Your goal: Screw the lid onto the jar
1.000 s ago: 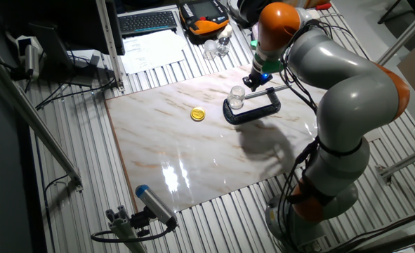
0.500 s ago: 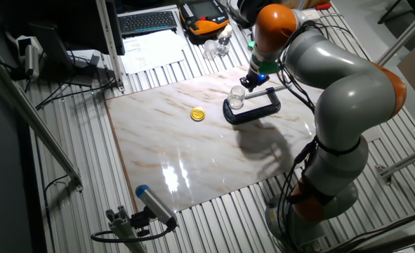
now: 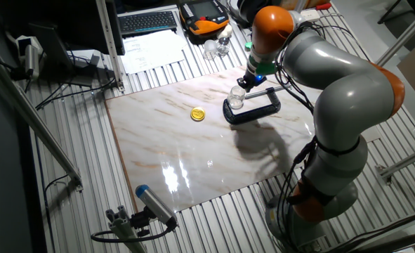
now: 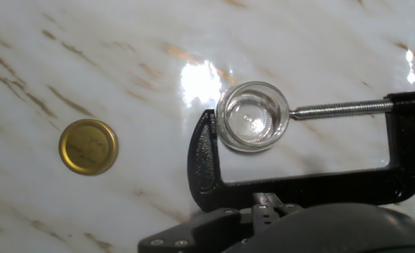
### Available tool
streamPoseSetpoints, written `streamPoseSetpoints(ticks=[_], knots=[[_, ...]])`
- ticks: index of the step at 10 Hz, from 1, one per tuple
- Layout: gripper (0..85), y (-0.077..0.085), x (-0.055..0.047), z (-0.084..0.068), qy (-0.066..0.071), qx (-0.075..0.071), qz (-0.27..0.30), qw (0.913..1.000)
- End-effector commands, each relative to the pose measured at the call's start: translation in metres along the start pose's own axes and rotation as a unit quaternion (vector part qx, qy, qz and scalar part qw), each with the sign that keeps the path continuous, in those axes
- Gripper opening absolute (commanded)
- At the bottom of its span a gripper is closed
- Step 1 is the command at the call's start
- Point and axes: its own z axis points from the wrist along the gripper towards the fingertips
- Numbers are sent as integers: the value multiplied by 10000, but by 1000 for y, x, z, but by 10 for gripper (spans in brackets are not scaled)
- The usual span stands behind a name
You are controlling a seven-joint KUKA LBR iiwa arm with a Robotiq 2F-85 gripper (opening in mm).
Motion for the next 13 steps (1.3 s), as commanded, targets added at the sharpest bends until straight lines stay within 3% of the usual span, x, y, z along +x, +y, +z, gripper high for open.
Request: streamPoseSetpoints(ticks=[1, 4, 10, 13], knots=[[0, 2, -1, 1, -28, 22, -83, 10000], [0, 13, 0, 7, -73, 43, -321, 9994], [0, 34, 2, 20, -87, -68, -222, 9997], [0, 47, 3, 31, -141, -45, -191, 9997]])
